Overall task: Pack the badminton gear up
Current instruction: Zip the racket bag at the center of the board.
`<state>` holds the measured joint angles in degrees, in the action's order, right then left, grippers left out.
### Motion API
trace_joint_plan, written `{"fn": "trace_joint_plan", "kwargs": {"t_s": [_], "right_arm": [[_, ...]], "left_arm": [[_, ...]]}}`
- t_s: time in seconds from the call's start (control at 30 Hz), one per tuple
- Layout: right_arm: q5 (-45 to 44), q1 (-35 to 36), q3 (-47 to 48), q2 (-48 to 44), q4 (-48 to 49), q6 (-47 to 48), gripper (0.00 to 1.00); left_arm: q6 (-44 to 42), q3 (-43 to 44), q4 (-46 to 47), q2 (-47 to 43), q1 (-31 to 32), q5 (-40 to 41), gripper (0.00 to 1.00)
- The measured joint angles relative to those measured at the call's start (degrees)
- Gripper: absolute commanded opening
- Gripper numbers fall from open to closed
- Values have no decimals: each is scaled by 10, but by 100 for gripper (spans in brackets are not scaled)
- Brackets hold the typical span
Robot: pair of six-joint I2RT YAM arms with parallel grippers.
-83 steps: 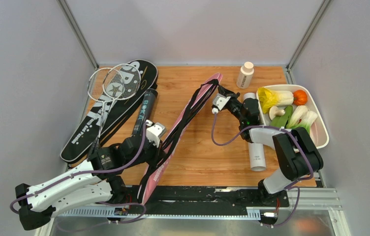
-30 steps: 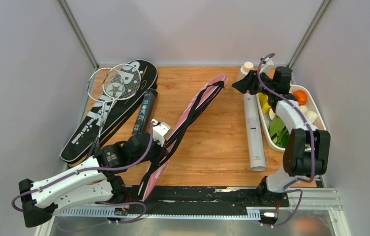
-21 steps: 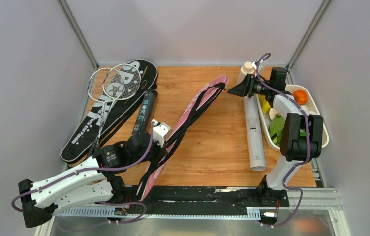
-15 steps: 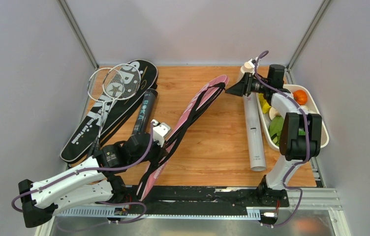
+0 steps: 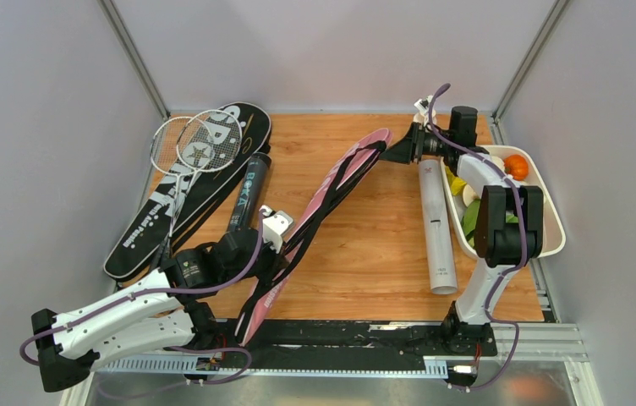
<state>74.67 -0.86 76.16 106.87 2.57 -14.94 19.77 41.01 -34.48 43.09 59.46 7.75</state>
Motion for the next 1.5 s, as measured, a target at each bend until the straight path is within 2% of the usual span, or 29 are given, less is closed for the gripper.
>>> {"fn": "trace_joint_plan", "kwargs": {"t_s": [0.1, 0.27, 0.5, 0.57, 0.67, 1.0, 1.5], "right_arm": [[1, 0, 2, 0, 0, 0, 53], [13, 1, 10, 4, 1, 0, 41], [23, 2, 12, 9, 1, 0, 35], [23, 2, 12, 9, 1, 0, 26], [22, 3, 12, 9, 1, -2, 1], [-14, 13, 1, 2, 1, -10, 0], [-164, 130, -134, -123, 2, -37, 0]], "left_arm": [[0, 0, 0, 0, 0, 0, 0], [0, 1, 0, -2, 0, 0, 0], [0, 1, -1, -2, -3, -2, 0], [0, 1, -1, -2, -3, -2, 0], [0, 1, -1, -2, -3, -2, 0], [-2, 7, -1, 11, -3, 9, 0], [-32, 21, 46, 92, -3, 41, 0]]}}
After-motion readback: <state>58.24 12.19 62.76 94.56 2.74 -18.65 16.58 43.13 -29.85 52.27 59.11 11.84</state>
